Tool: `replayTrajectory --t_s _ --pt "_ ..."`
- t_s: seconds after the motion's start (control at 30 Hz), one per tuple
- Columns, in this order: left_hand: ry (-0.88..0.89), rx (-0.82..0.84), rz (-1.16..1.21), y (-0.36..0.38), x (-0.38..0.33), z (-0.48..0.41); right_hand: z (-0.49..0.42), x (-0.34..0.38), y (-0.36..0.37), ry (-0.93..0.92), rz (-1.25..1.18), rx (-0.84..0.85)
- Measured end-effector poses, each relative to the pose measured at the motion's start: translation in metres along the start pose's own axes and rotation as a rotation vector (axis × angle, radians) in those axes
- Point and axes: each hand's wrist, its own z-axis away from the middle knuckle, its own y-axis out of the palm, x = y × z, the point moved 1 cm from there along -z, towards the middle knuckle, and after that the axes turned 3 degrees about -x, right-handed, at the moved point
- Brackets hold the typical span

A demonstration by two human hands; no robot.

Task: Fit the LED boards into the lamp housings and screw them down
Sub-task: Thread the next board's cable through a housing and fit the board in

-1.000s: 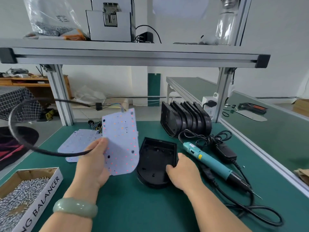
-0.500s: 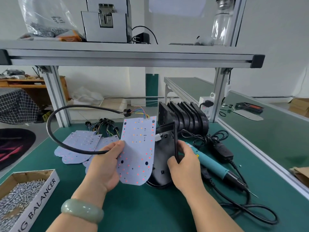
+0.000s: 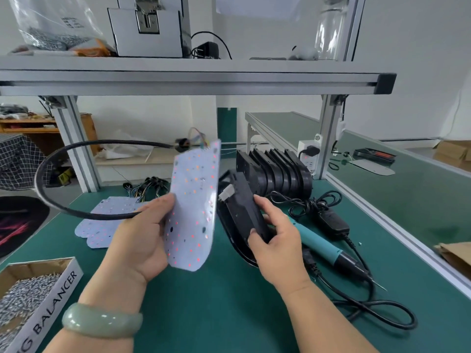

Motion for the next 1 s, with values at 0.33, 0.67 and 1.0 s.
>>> replayTrajectory --t_s 0.33,0.67,1.0 --pt "0.101 0.026 0.186 0.028 -0.016 -0.004 -0.004 0.001 -0.002 0.055 -0.091 0.023" --pt "0.040 -0.029 -0.265 0.037 0.032 -0.004 0.000 0.002 0.015 0.391 -0.568 -0.116" --pt "0.031 -0.057 -0.441 0.018 0.033 -0.002 0.001 0.004 0.018 0.639 -0.909 -0.020"
